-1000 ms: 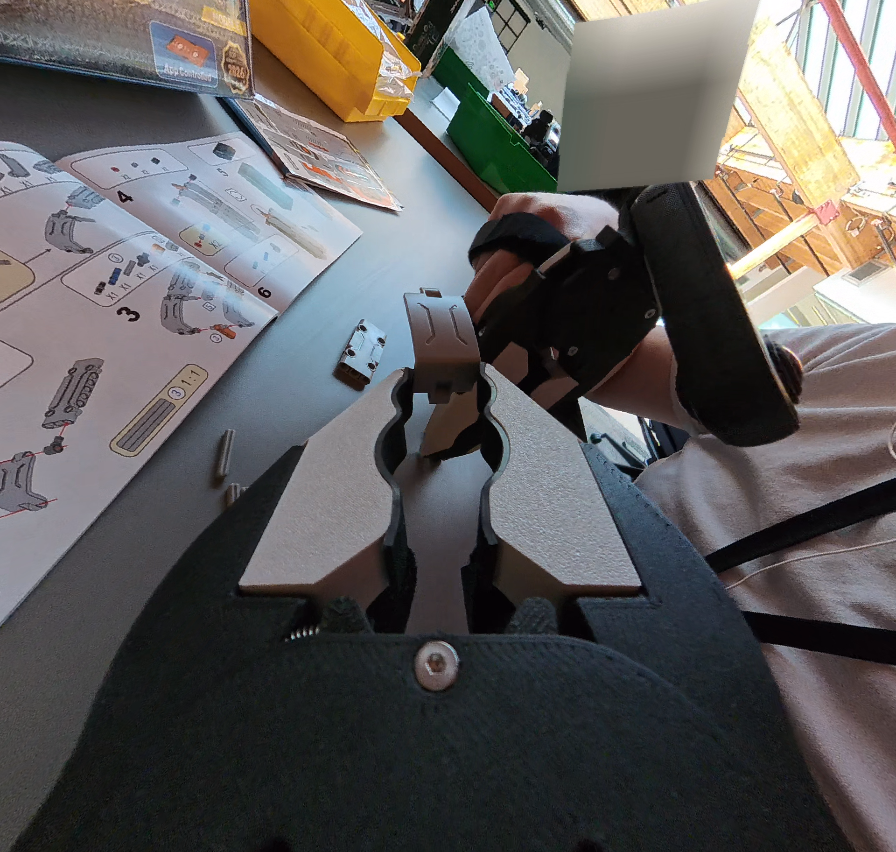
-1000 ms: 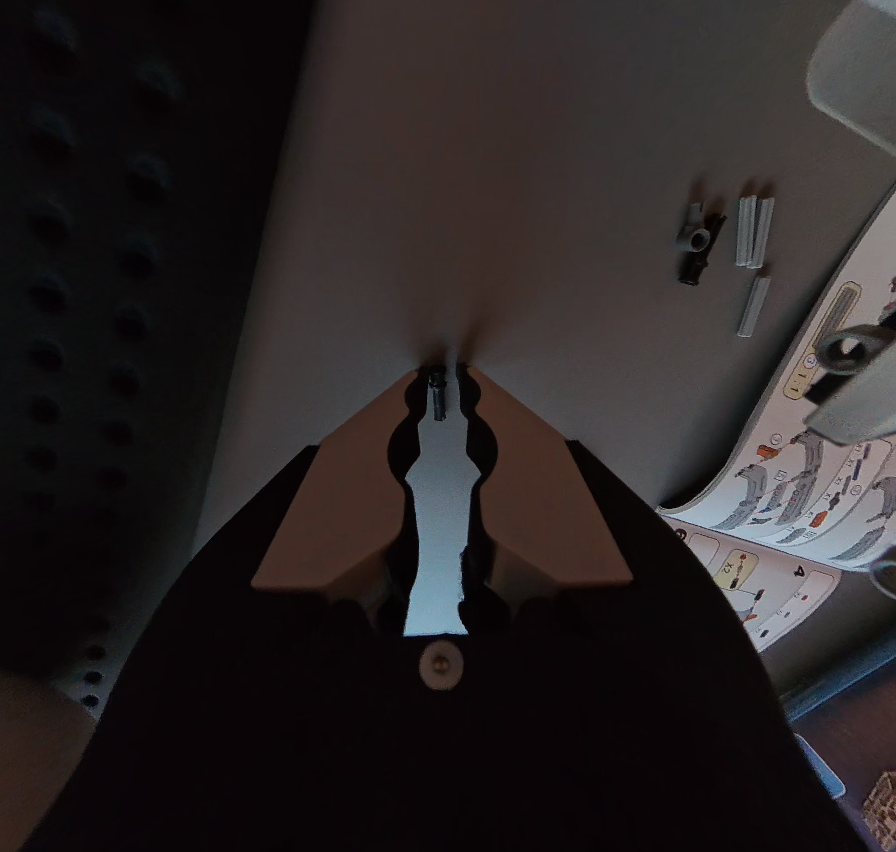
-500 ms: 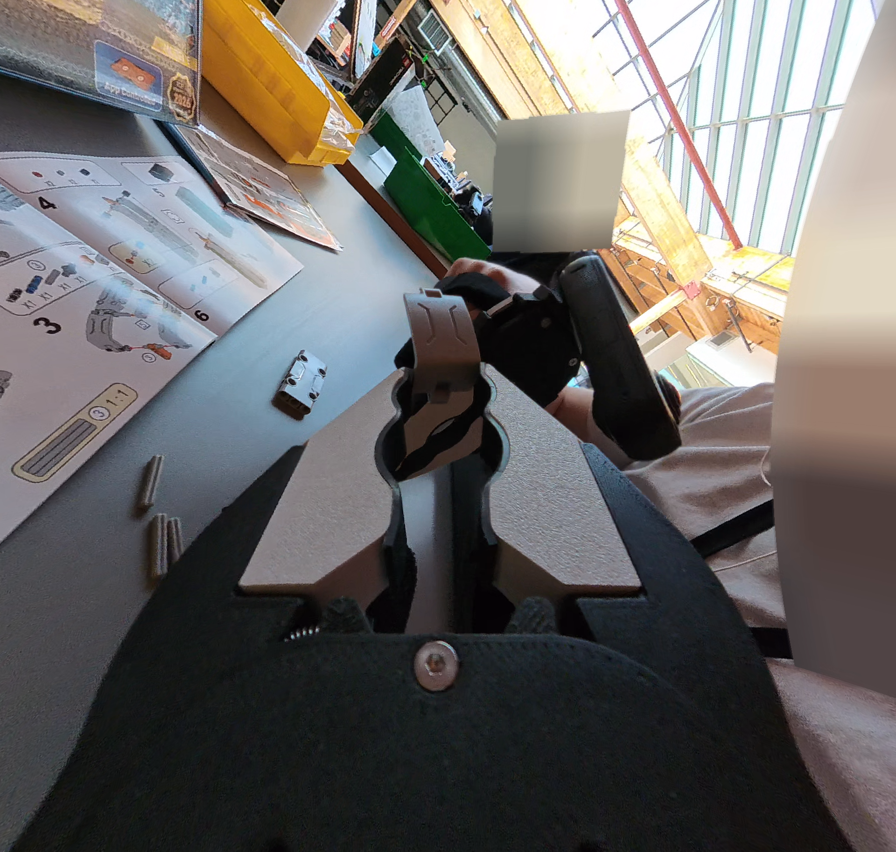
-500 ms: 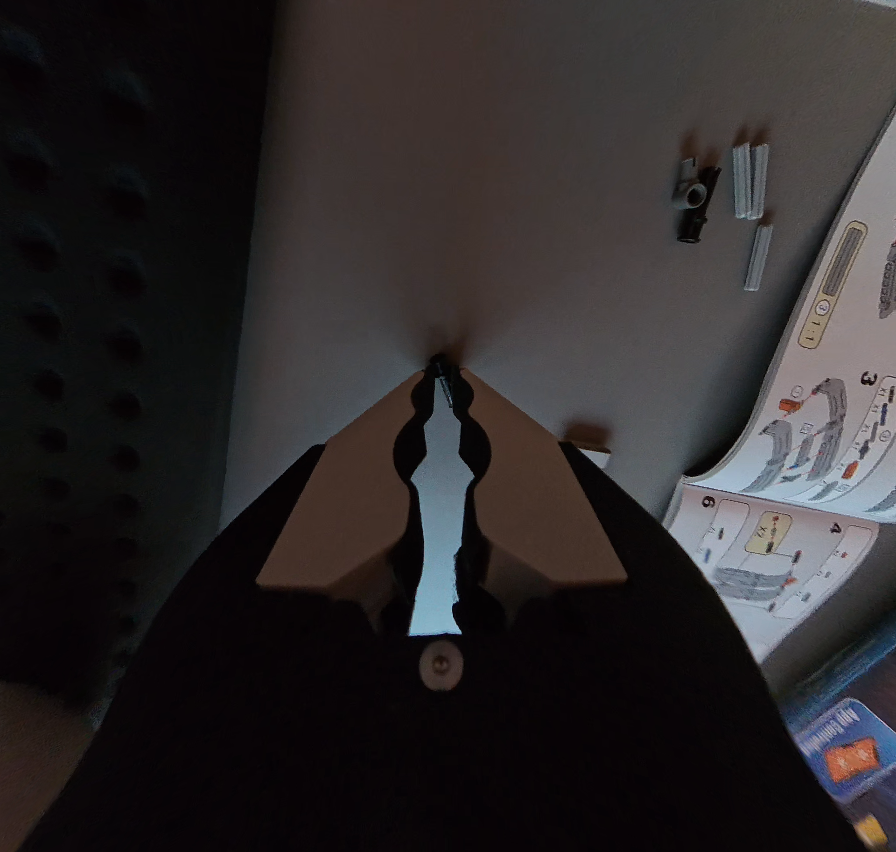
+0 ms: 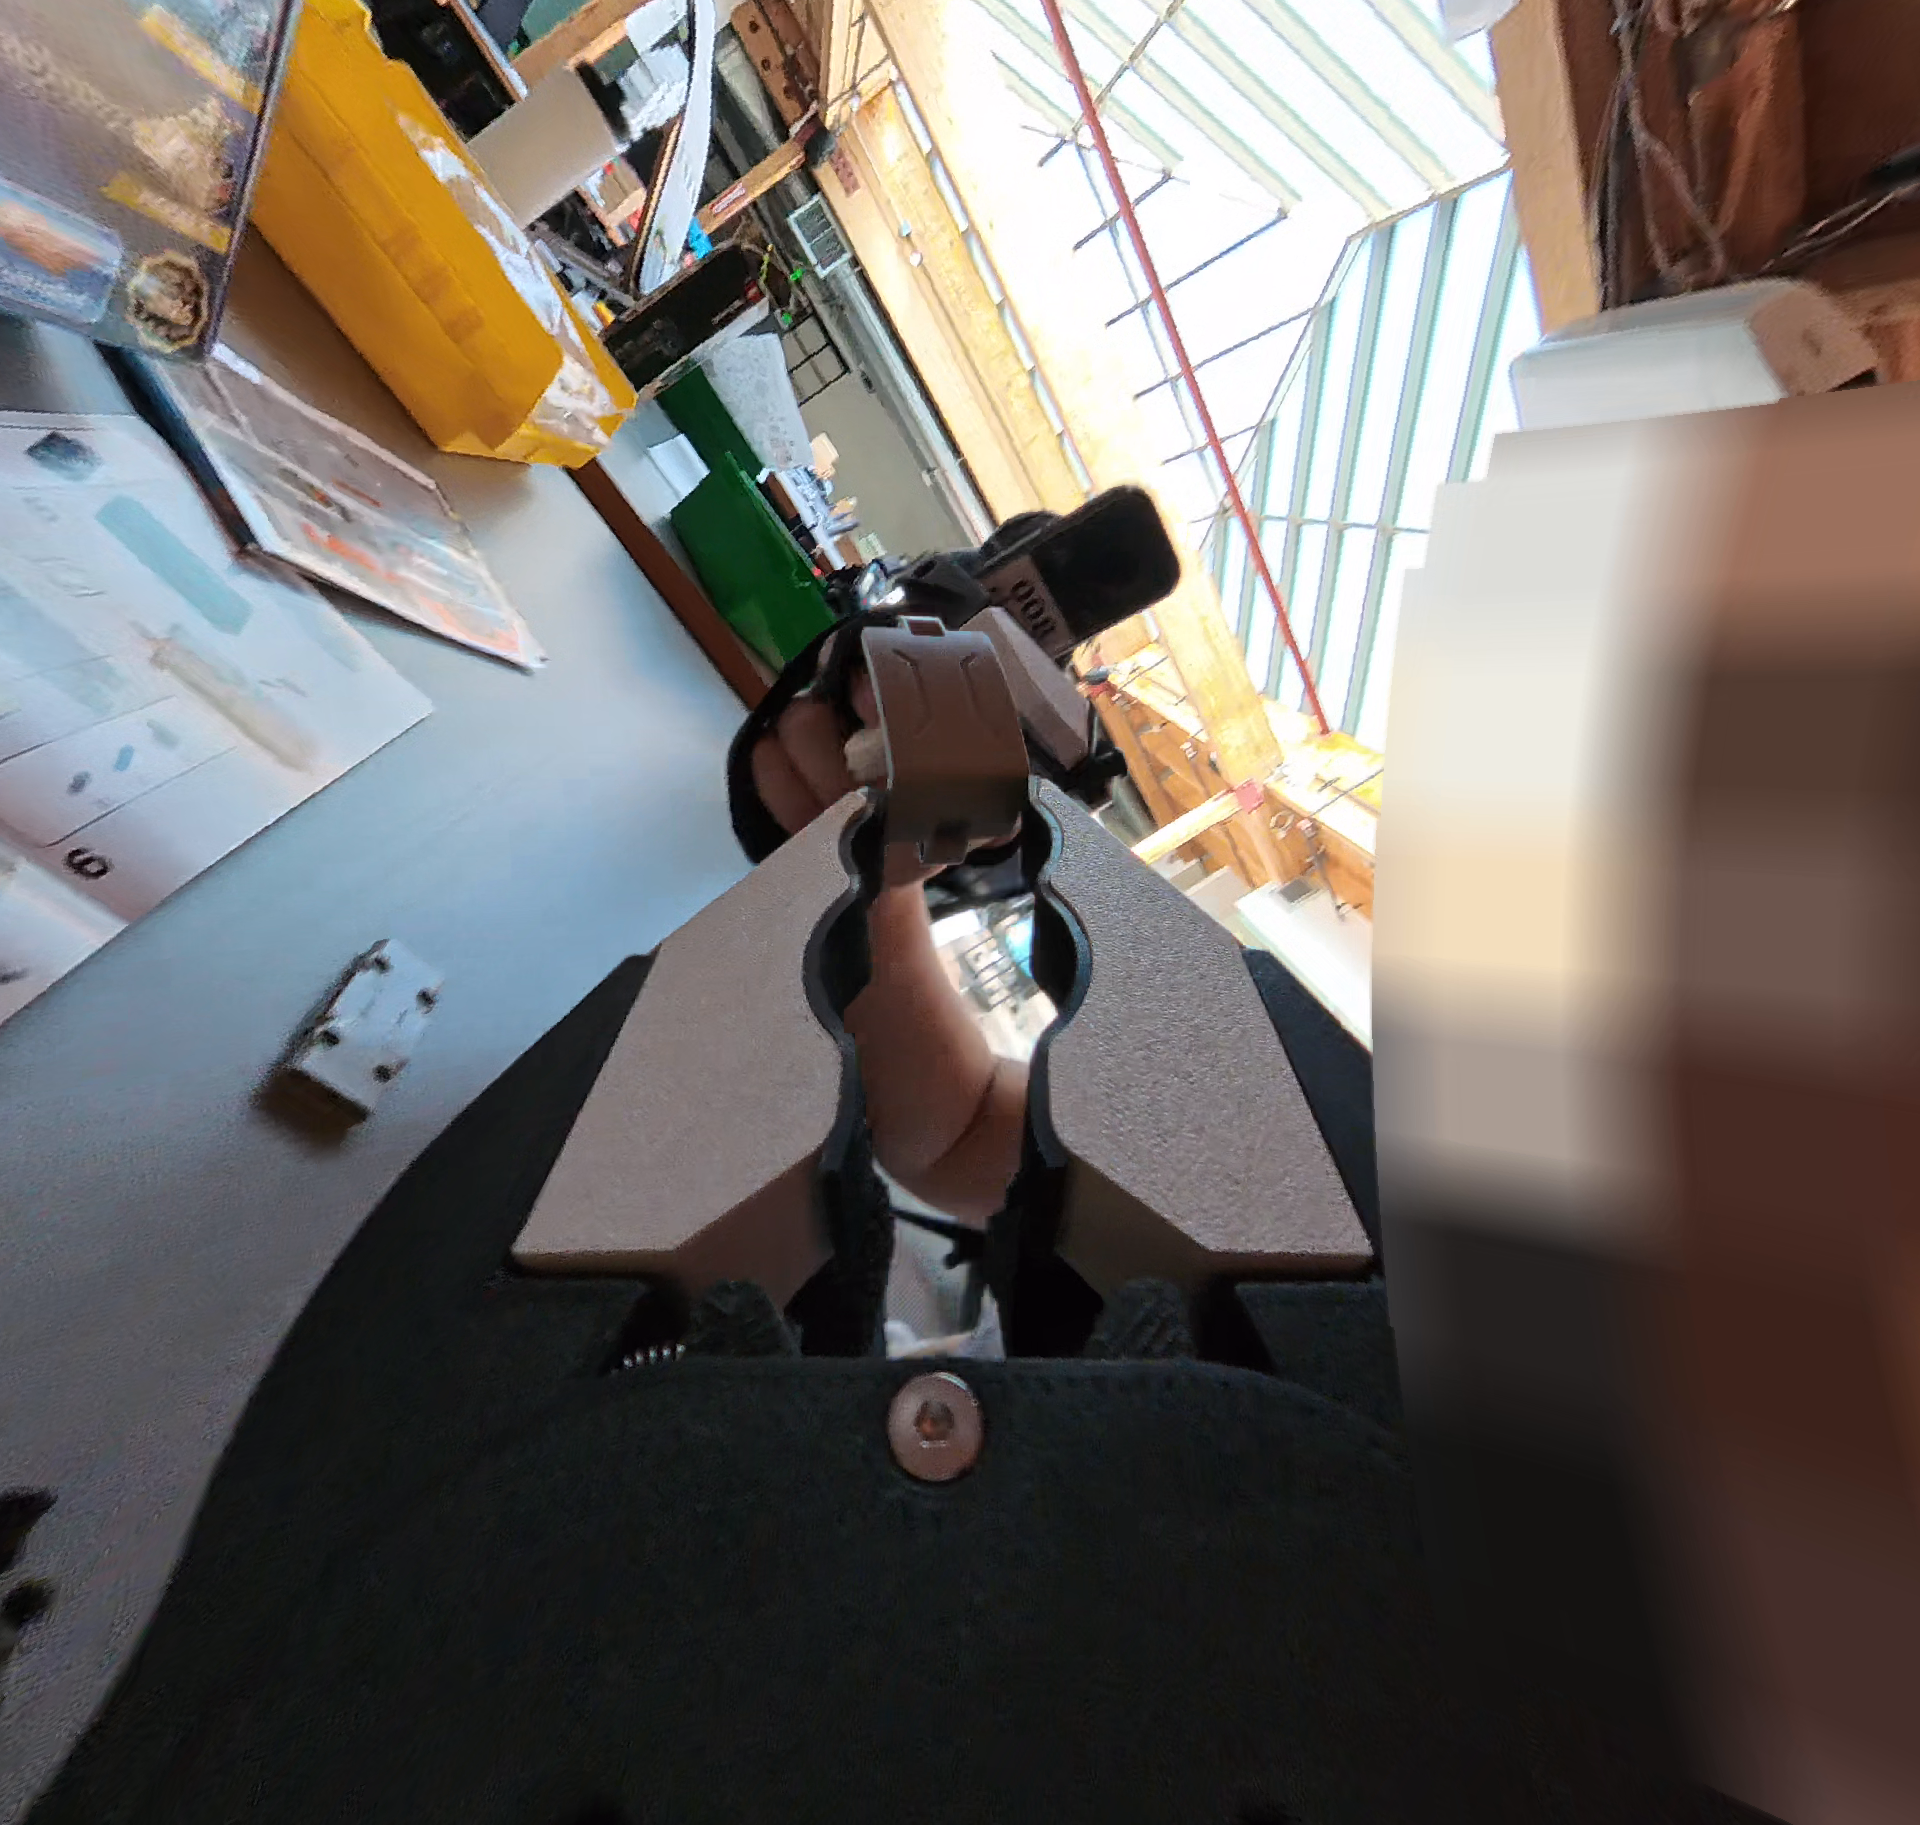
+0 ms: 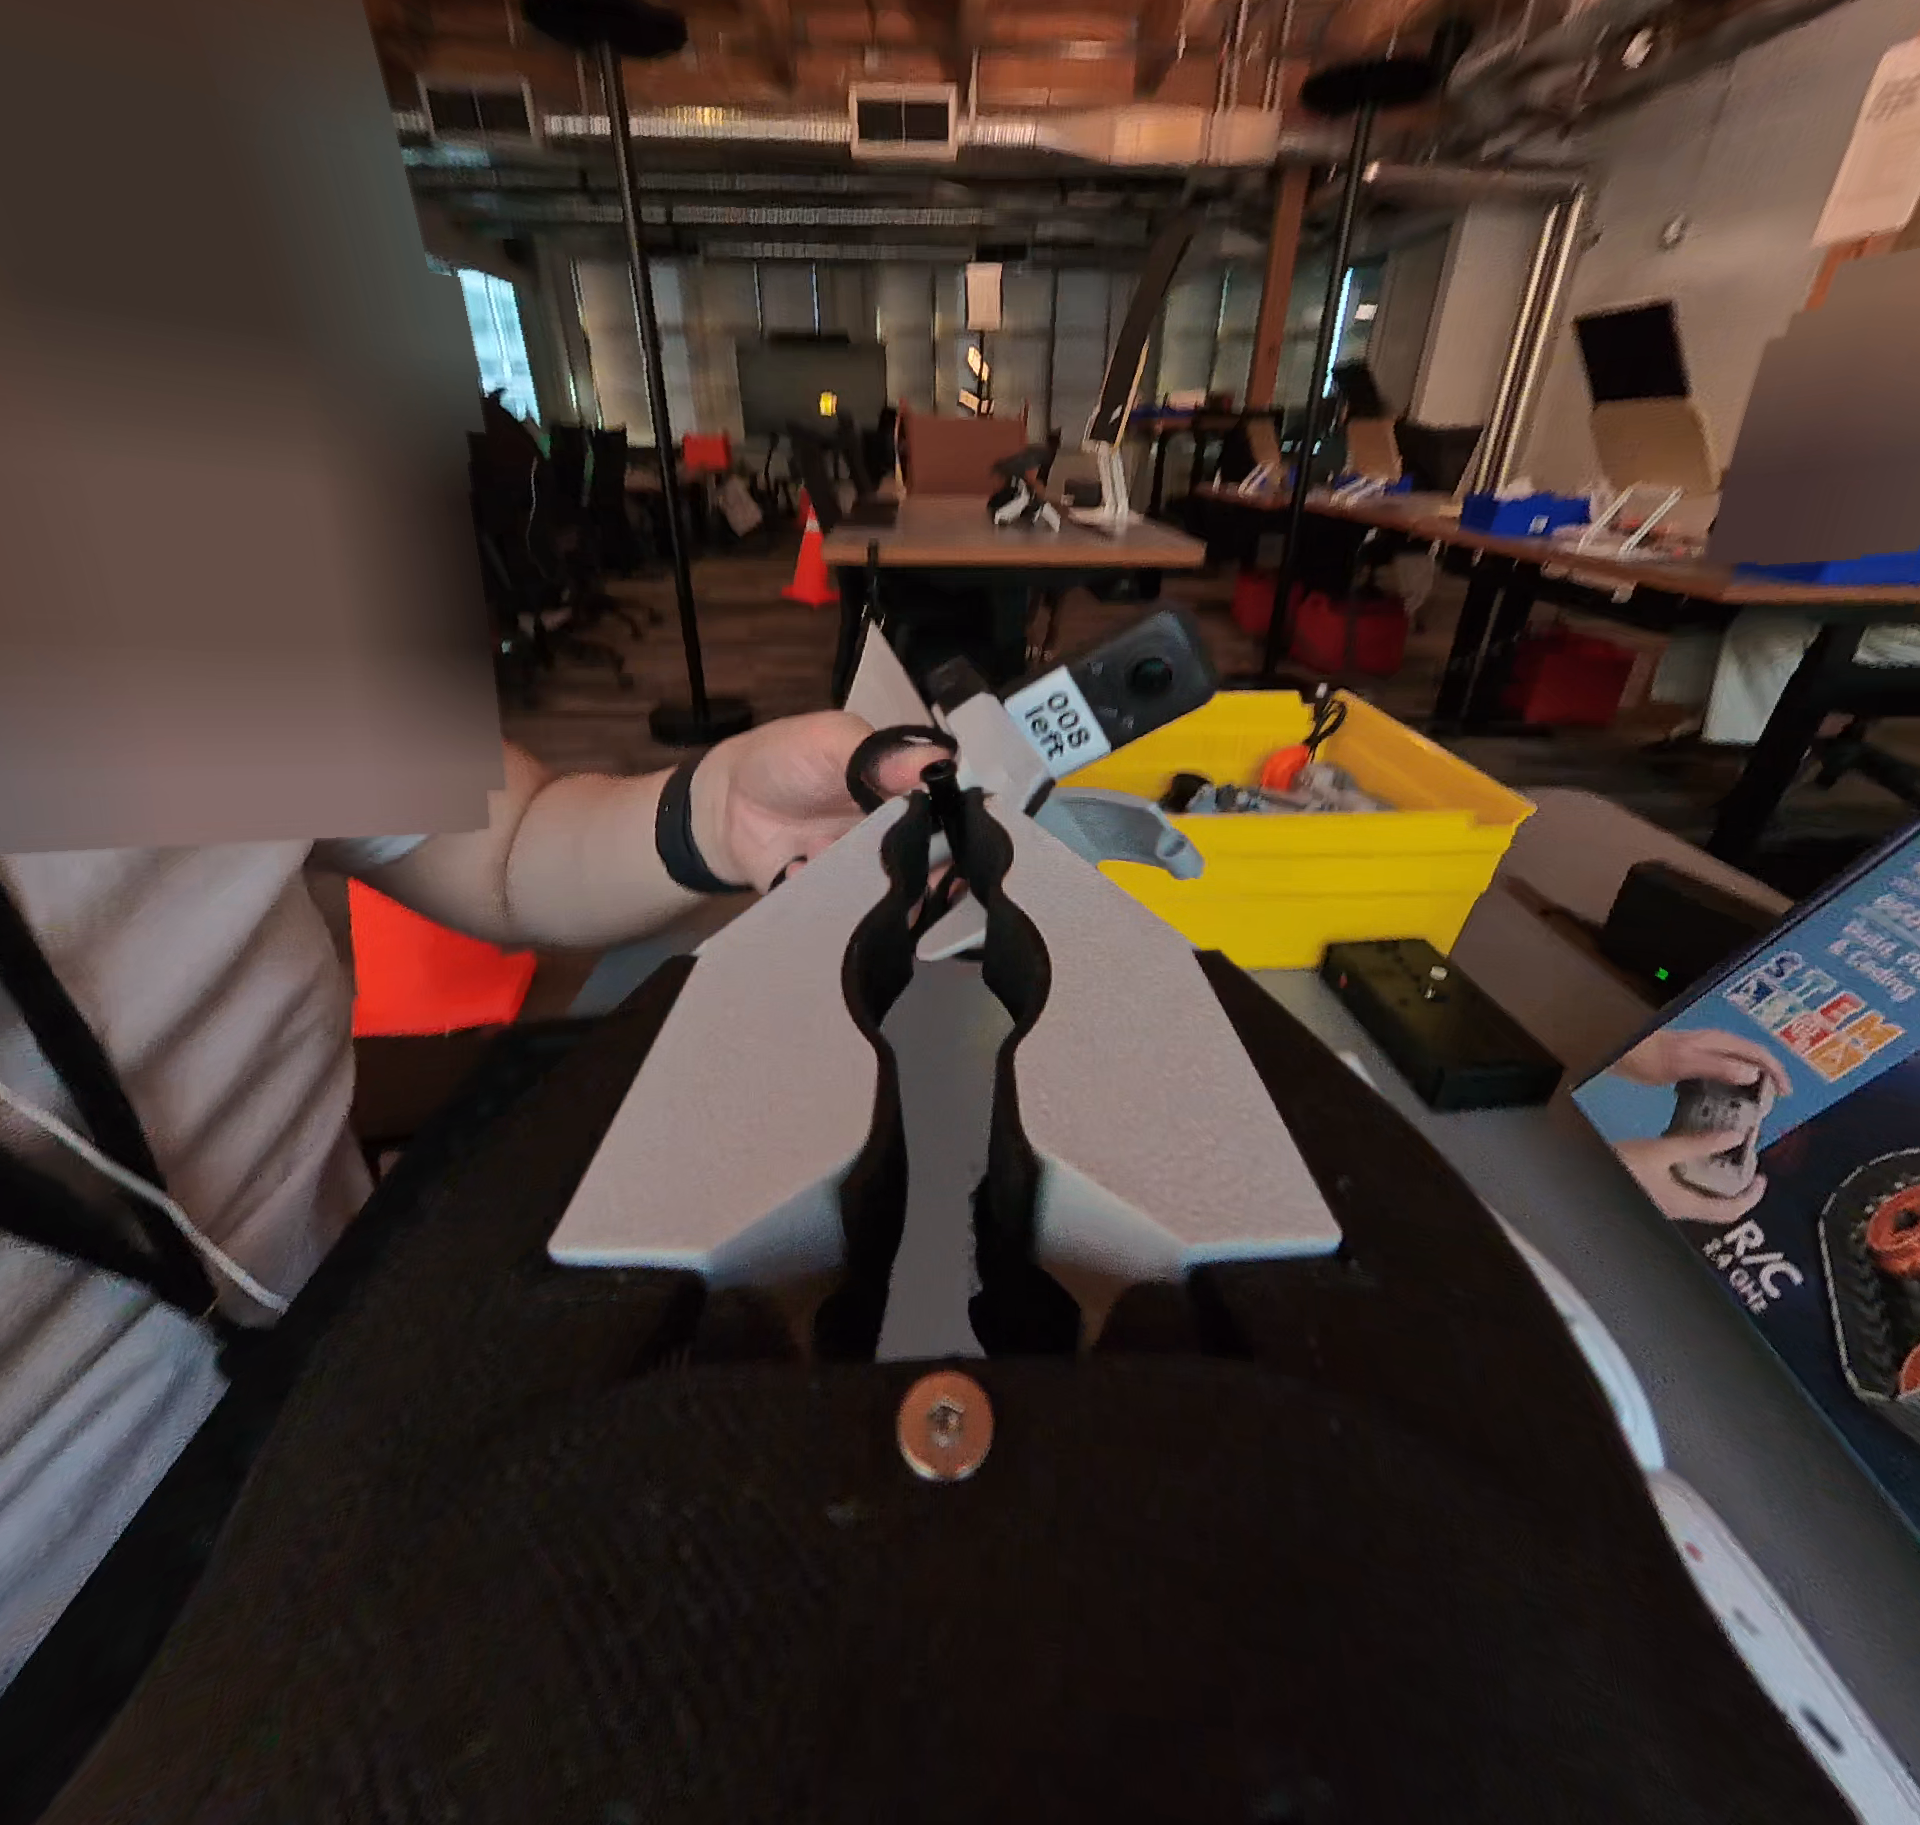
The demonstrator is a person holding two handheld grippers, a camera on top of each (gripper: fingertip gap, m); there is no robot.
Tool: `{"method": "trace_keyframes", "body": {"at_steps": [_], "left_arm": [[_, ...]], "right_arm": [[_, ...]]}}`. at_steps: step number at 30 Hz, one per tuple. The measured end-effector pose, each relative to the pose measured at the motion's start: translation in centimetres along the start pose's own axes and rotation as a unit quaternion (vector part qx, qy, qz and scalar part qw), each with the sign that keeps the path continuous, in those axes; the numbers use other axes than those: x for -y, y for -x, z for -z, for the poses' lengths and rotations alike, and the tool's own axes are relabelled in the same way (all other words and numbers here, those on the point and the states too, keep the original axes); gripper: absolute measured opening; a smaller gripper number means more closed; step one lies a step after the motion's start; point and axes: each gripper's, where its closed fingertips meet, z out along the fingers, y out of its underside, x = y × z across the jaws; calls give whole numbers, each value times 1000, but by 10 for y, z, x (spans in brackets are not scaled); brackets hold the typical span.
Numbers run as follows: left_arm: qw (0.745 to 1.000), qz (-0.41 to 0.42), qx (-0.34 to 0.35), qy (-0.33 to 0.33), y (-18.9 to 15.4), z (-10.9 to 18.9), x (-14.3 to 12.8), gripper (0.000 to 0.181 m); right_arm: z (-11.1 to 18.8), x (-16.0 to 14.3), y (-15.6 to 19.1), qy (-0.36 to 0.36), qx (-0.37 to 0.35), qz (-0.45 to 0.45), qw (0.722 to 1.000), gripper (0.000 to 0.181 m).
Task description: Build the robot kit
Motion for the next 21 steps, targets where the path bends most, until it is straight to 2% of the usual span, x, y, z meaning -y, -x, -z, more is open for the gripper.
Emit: {"method": "trace_keyframes", "body": {"at_steps": [5, 8, 10, 14, 17, 21], "left_arm": [[994, 57, -46, -87, -27, -19, 53, 23], [987, 63, -59, -136, -39, -29, 81, 23], [982, 61, -72, -166, -46, -32, 94, 23], [969, 71, -85, -220, -47, -28, 110, 23], [966, 82, -74, -232, -37, -24, 114, 23], [960, 117, -75, -242, -24, -23, 114, 23]], "right_arm": [[1, 56, -22, -67, -7, -12, 998, 4], [-5, 88, -40, -69, 0, -37, 997, 4], [-9, 102, -52, -65, -15, -12, 998, 4], [-18, 105, -65, -69, -25, -8, 997, 4], [-23, 85, -77, -58, -40, -9, 997, 4], [-22, 78, -86, -76, -41, -17, 996, 4]]}}
